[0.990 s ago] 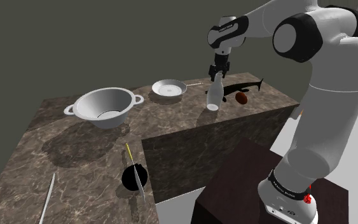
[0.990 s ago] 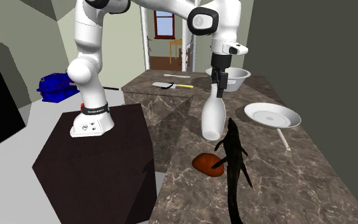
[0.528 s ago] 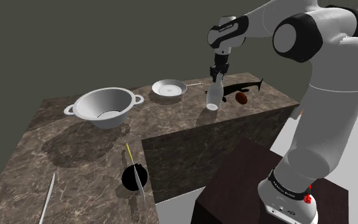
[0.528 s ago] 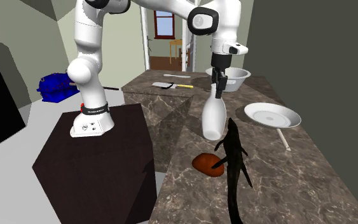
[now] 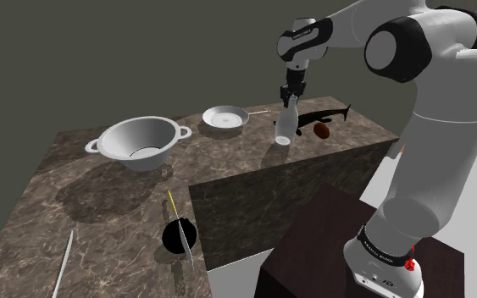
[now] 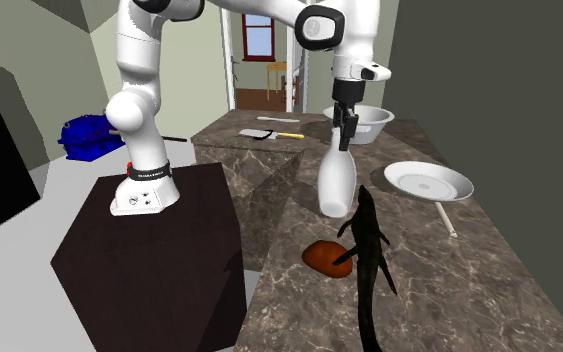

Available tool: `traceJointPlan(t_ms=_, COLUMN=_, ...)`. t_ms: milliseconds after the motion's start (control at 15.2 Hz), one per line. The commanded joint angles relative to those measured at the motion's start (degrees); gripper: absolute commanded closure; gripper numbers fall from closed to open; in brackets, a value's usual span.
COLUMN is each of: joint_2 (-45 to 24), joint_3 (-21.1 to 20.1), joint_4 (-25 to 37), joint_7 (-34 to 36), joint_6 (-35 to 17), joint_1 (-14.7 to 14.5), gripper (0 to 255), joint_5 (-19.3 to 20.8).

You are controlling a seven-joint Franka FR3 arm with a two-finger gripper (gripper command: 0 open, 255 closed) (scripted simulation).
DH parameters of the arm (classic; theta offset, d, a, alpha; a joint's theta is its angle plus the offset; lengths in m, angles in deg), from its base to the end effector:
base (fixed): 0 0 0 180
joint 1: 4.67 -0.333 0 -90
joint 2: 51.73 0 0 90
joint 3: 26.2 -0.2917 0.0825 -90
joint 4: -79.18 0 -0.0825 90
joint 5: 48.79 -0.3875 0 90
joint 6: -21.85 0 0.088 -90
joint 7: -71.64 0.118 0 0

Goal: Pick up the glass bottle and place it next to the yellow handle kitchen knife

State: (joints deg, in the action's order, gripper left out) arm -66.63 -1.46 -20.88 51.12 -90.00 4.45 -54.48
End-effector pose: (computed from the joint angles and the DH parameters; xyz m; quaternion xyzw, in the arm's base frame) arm 0.5281 -0.3273 0.3958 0.9914 -0.1296 -0.0167 0.0006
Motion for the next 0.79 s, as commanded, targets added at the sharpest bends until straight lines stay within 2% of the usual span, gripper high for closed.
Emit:
traceJointPlan(t_ms=0, joint_2=0.38, joint_3=0.07, joint_4=0.99, joint_7=0.12, joint_6=1.32, joint_1=-0.03, gripper=255, joint_5=0.20)
traceJointPlan(t_ms=726, joint_2=1.67, joint_3=0.35, joint_4=7.86, joint_7=0.55, joint_6=9.35, joint_1=0.05, gripper=255, joint_5=0.92)
